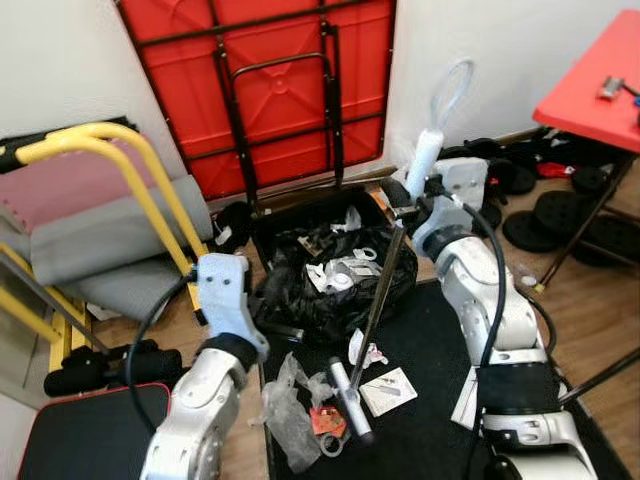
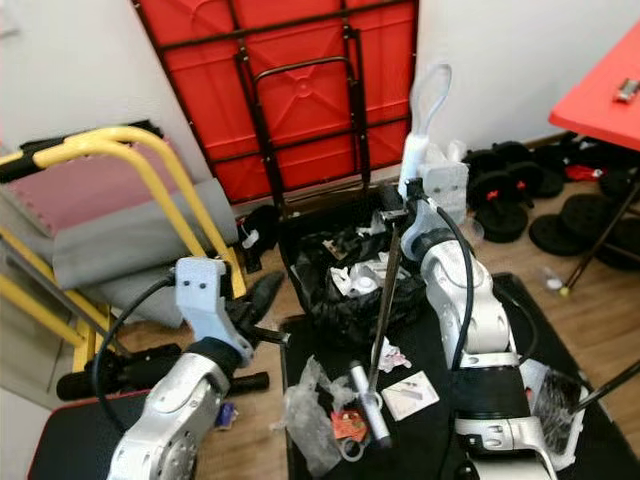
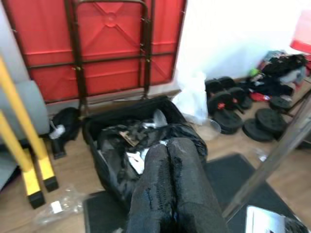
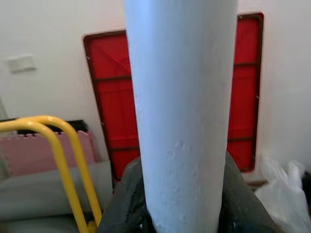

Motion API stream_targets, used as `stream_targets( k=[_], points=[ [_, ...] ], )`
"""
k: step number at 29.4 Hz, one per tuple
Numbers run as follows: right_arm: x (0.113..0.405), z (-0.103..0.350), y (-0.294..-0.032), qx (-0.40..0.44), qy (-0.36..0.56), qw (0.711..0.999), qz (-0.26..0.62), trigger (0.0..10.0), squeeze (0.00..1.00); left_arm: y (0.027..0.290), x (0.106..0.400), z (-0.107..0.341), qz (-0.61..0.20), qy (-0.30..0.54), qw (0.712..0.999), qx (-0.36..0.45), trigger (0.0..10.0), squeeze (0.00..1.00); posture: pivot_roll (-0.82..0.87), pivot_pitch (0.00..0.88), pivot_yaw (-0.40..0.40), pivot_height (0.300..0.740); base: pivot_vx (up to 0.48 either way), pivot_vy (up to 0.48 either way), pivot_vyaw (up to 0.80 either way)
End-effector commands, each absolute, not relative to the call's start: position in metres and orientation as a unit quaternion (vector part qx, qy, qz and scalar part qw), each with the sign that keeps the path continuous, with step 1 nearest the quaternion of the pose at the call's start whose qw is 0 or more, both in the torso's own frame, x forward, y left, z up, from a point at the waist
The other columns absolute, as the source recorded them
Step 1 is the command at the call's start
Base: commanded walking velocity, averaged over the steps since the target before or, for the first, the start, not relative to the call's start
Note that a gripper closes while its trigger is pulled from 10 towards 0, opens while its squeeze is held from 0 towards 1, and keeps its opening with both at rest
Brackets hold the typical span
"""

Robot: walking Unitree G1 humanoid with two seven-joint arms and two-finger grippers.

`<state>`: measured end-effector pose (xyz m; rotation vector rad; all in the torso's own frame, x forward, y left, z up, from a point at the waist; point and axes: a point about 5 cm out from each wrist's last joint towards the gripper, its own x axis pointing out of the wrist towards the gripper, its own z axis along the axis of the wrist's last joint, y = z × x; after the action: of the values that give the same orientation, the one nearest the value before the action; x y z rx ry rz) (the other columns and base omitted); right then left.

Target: Sweep floor

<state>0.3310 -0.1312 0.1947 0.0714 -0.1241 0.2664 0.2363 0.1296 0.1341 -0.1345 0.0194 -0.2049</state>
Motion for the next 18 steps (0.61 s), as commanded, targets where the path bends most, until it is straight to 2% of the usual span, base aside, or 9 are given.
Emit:
stream_targets(
  k=[1,13,18],
  points=[
    [0.3306,0.2049,-0.1330,0.049,-0.090,0.986,0.132,10.0,0.00,0.1241,0.2351,0.1321,-0.111,0.015,0.991,-0.069,10.0,0.00,-0.20,0.000,0.001,0.740,0.000,-0.416,0.00],
    [0.3311,0.2096,-0.1315,0.052,-0.103,0.984,0.132,10.0,0.00,0.1225,0.2329,0.1307,-0.116,0.019,0.990,-0.074,10.0,0.00,-0.20,0.000,0.005,0.740,0.000,-0.411,0.00],
    [0.3331,0.2125,-0.1370,0.048,-0.108,0.986,0.120,10.0,0.00,0.1218,0.2331,0.1281,-0.117,0.028,0.990,-0.077,10.0,0.00,-0.20,0.000,0.005,0.740,0.000,-0.052,0.00]
  ],
)
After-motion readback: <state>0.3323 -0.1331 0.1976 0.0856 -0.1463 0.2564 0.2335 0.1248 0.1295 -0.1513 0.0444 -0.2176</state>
